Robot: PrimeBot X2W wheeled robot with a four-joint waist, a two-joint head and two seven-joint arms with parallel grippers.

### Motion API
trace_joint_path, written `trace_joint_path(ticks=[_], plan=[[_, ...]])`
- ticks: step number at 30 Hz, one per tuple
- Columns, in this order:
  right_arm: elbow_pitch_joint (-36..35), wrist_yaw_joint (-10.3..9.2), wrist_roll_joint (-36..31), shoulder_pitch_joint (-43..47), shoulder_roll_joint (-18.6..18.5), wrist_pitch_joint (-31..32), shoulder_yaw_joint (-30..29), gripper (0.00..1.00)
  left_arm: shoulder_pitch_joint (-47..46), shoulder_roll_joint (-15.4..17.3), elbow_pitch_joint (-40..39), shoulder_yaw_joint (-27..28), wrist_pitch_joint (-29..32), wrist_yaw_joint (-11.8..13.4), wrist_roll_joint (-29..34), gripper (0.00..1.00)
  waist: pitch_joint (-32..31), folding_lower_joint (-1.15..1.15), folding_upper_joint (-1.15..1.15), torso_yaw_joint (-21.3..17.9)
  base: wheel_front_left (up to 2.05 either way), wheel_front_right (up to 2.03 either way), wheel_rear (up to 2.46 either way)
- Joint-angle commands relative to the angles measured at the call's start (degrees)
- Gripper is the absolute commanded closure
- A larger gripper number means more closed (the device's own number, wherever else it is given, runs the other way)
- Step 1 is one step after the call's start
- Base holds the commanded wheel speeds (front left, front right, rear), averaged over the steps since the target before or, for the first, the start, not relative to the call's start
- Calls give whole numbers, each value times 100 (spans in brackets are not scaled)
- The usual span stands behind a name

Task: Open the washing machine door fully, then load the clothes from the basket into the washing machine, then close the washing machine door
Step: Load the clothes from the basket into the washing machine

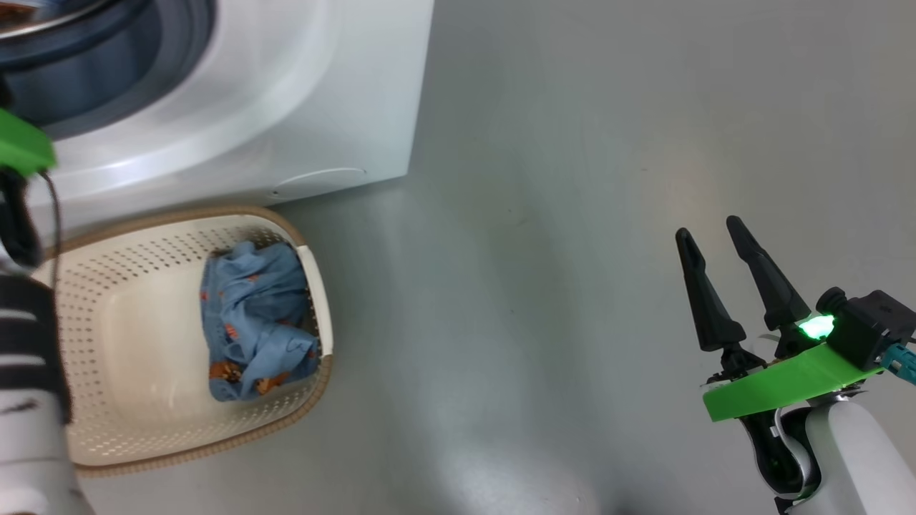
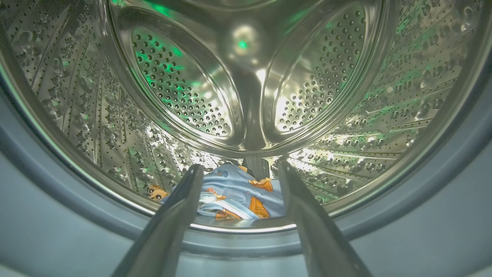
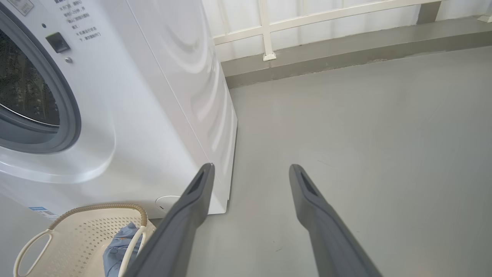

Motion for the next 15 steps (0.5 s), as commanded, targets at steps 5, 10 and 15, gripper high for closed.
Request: trace_joint_path(ticks=[5,10,15], plan=[[-77,16,-16,169,-152,-27,53,0,598,36,-438,9,-29,-13,-55,0,-243,0,0,227,0,0,0],[-62,16,-18,273,-248,-27,27,0,1235,-127,-762,-101,-29,-14,-124,0,-479,0,0,405,0,0,0],[-12,16,-12,417,-335,-27,-9,0,1831,-269,-1054,-176,-29,-14,-209,0,-758,0,0,572,0,0,0]])
